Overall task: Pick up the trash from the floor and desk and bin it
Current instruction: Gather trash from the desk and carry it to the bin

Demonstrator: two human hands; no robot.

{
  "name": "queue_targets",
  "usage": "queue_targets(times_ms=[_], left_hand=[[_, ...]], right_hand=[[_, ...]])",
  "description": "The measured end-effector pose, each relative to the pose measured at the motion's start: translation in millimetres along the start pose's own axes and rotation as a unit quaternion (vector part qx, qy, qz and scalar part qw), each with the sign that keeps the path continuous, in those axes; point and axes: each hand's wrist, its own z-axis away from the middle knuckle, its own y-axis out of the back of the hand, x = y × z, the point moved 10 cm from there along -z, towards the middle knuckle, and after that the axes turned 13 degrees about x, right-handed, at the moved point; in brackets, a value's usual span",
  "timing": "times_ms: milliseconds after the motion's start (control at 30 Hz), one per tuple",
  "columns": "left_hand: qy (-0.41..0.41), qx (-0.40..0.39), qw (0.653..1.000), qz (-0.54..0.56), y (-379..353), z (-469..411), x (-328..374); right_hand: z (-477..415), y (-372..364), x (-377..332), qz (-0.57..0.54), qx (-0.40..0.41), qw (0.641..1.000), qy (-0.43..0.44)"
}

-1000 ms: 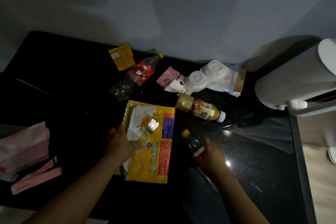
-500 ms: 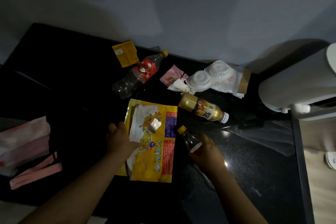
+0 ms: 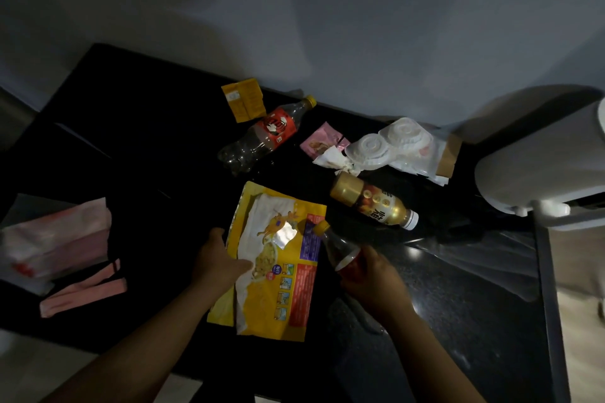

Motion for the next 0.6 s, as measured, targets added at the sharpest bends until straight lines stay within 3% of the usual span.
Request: queue_targets(times_ms=[200, 600], left_hand=[[0.003, -0.037, 0.998, 0.052, -2, 6, -8], [0.068, 0.017, 0.988, 0.136, 50, 22, -41]], right_hand=[[1, -5, -10, -0.005, -0.02, 1.0, 0.015], [3, -19, -67, -0.019, -0.06, 0.992, 0.111]])
